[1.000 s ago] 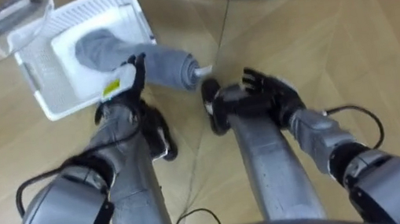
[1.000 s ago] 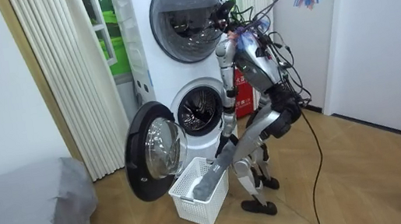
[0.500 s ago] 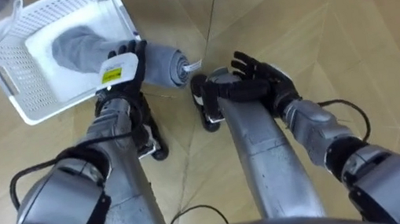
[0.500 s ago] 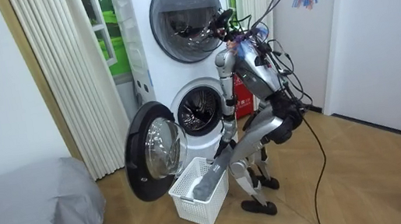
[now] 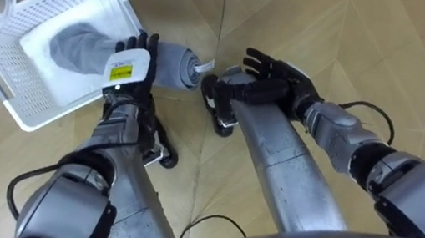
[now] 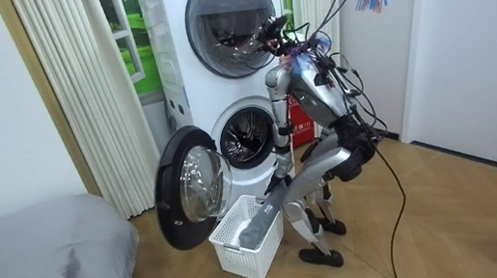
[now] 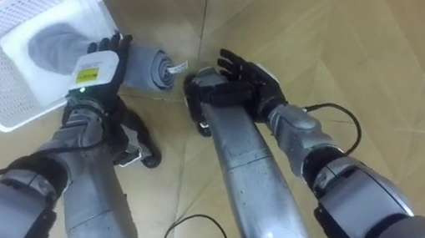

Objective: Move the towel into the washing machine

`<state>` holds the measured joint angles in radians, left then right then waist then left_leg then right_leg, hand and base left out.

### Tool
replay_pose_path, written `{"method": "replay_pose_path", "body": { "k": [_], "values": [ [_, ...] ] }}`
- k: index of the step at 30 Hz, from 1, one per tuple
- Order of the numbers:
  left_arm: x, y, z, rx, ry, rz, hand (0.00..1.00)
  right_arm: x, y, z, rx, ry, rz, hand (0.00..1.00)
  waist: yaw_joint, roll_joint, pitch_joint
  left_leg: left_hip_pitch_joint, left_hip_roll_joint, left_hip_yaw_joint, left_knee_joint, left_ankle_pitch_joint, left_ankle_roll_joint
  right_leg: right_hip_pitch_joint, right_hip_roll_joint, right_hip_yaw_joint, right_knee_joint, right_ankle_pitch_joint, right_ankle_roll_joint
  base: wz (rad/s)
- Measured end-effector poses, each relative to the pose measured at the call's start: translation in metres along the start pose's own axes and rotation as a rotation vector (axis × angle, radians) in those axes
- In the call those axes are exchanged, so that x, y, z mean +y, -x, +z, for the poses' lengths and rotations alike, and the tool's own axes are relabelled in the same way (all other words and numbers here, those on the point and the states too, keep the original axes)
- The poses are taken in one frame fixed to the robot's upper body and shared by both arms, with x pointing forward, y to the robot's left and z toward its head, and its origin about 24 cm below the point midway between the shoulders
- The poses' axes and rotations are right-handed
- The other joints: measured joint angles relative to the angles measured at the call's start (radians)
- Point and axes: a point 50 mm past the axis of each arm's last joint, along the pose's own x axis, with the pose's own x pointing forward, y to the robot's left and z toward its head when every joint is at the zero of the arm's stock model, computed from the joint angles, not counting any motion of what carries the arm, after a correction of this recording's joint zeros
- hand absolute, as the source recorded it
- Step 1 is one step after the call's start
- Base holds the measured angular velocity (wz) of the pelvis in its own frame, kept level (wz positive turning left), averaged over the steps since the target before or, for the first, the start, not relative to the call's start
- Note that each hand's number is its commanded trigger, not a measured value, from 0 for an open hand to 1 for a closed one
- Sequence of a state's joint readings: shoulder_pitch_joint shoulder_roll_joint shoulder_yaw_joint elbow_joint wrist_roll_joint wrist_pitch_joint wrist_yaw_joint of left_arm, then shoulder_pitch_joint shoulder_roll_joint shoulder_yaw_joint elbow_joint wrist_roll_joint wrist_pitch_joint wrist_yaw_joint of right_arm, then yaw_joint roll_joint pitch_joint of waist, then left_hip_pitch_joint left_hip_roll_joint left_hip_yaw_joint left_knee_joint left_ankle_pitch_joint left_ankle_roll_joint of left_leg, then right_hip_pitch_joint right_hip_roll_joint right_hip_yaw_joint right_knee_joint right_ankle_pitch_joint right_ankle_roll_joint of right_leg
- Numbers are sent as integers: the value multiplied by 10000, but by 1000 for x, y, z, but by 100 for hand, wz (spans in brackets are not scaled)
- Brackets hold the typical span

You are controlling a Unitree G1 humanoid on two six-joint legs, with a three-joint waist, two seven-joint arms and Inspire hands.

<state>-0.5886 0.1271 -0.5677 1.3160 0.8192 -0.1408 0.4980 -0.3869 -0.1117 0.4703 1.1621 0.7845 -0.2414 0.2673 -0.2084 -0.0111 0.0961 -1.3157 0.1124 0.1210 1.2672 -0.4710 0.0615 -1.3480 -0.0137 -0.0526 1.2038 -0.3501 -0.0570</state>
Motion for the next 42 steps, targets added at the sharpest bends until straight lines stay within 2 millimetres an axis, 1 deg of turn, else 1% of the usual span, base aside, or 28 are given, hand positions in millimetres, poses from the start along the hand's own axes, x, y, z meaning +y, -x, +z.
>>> {"method": "replay_pose_path", "body": {
  "k": [4, 8, 10, 11, 14, 24, 26, 28, 31, 32, 35, 37, 39, 40, 42],
  "values": [
    [5, -2, 1, -143, -279, 304, 100, 0, 0, 0, -46, -269, 19, 0, -6, 4, 3, -65, 1, 2, -3, -30, -2, -71, 7, 10, -11, -15, 6, 0],
    [18, -8, 2, -219, -437, 944, 100, 0, 0, 0, -118, -381, 37, 0, -6, 2, 4, -140, 12, 5, -1, -57, 20, -150, 33, 19, -31, -27, 26, -1],
    [20, -9, 0, -195, -484, 1126, 100, 1, 0, 0, -104, -370, 117, 0, -8, 0, 5, -136, 58, 32, 15, -83, 62, -152, 91, 52, -43, -41, 48, -10],
    [21, -8, -2, -146, -539, 1244, 100, 2, 0, 0, -96, -347, 174, 0, -3, -8, 8, -134, 135, 63, 46, -132, 76, -161, 163, 83, -54, -43, 53, -16],
    [24, -8, -7, -67, -649, 1452, 100, 3, 0, 0, -116, -336, 235, 0, -42, -11, 10, -143, 142, 79, 65, -203, 63, -190, 181, 100, -50, -66, 52, -8],
    [21, -6, -8, -195, -886, 1433, 100, 3, 0, -1, -23, -455, 198, 0, -60, -20, 7, -63, 134, 83, 194, -289, 101, -112, 169, 121, 46, -127, 82, 0],
    [18, -4, -9, -121, -864, 1331, 100, 3, 0, -1, 42, -384, 167, 0, -70, -20, 7, 34, 129, 81, 196, -292, 104, -17, 88, 109, 52, -127, 82, 0],
    [12, -1, -10, -78, -825, 1166, 100, 1, 1, -4, 196, -397, 37, 0, -86, -23, 6, 256, 100, 81, 152, -293, 103, 196, 20, 71, 37, -157, 43, 5],
    [3, 5, -12, 30, -770, 905, 100, -2, 3, -10, 493, -325, -227, 0, -83, -48, 10, 742, 119, 78, -24, -292, 102, 710, 26, 39, -155, -161, 46, 1],
    [0, 7, -16, 141, -757, 809, 100, -4, 5, -15, 672, -300, -373, 0, -82, -53, 11, 1026, 119, 79, -161, -287, 97, 995, 27, 23, -309, -155, 54, 0],
    [-5, 12, -17, 169, -298, 976, 100, -8, 10, -25, 993, 75, -732, 0, -53, -45, 8, 1731, 101, 84, -643, -245, 74, 1728, 24, -37, -801, -108, 98, 0],
    [-6, 14, -19, 254, -98, 1125, 100, -9, 13, -31, 1227, 341, -877, 0, -33, -42, 10, 2216, 101, 97, -1022, -164, 87, 2240, 27, -48, -1184, -62, 123, 3],
    [-4, 15, -23, 395, 393, 1496, 100, -13, 17, -37, 1514, 875, -1065, 0, 33, -26, 17, 2910, -21, 127, -1600, -53, 81, 2924, -43, -66, -1667, -33, 167, 11],
    [-2, 15, -24, 448, 542, 1618, 100, -14, 17, -38, 1599, 1015, -1124, 0, 47, -21, 19, 3081, -39, 143, -1745, -23, 87, 3096, -53, -61, -1805, -20, 184, 6],
    [4, 14, -26, 660, 1132, 2244, 100, -19, 20, -42, 1896, 1702, -1369, 0, 352, 0, 13, 3779, -51, 239, -2343, 69, 67, 3754, -55, -41, -2349, 48, 202, 0]
  ]
}}
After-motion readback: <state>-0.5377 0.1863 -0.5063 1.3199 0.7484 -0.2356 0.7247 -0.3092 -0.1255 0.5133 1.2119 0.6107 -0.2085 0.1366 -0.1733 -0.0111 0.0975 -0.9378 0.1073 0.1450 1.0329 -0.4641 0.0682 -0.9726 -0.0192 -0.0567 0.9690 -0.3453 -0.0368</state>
